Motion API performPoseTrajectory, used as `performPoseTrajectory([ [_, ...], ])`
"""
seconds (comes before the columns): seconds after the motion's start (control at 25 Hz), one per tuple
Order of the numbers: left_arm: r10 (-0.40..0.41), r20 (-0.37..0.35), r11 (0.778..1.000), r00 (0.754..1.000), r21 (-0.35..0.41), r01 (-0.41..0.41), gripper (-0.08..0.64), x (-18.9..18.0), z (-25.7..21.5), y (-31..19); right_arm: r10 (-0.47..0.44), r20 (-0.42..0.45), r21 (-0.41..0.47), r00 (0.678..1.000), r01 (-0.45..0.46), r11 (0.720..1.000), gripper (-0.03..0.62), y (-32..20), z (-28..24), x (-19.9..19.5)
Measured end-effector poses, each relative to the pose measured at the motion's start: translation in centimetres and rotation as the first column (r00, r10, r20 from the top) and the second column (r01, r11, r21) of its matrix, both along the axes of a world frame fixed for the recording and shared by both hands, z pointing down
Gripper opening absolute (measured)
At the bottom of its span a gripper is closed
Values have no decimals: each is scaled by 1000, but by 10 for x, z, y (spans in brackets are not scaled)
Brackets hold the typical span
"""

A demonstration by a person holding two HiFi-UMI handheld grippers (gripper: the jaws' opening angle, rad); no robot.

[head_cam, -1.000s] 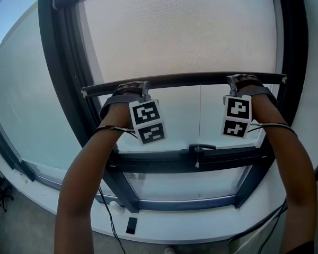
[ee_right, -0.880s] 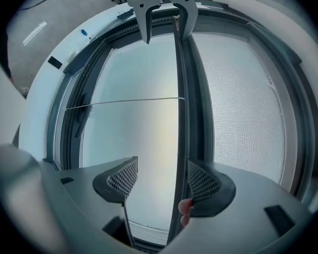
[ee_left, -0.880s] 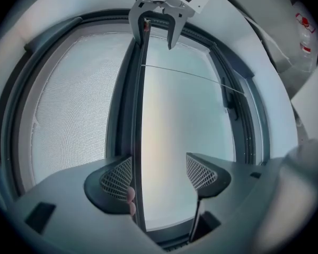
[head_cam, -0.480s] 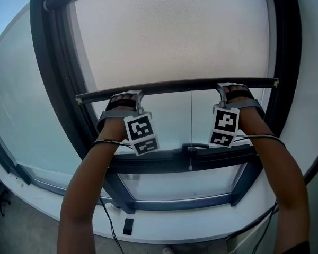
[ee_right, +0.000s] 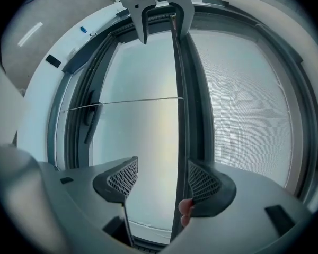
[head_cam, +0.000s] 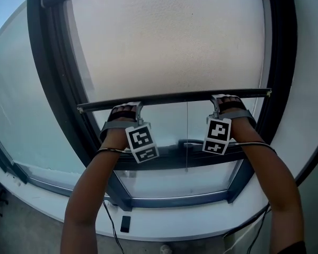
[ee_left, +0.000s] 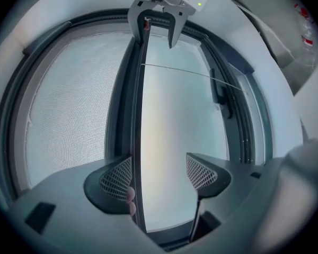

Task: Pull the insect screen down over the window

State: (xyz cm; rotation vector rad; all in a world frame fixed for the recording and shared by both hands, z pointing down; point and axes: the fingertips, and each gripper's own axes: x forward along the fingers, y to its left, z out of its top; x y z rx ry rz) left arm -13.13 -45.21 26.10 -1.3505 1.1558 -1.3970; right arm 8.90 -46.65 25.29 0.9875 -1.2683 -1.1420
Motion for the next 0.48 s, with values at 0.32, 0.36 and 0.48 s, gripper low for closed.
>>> performPoseTrajectory([
  [0.32, -4, -9, 1000, 1000, 5, 4, 322, 0, 9, 0, 5, 9, -1, 1000, -5, 1000, 276, 0, 10, -1],
  [0.36, -7, -6, 1000, 1000, 0, 7, 322, -1, 13, -1, 5, 4, -7, 1000, -5, 1000, 276, 0, 13, -1],
  [0.48, -20, -1, 1000, 1000, -20, 20, 322, 0, 22, -1, 7, -14, -30, 1000, -7, 1000, 276, 1, 21, 1],
])
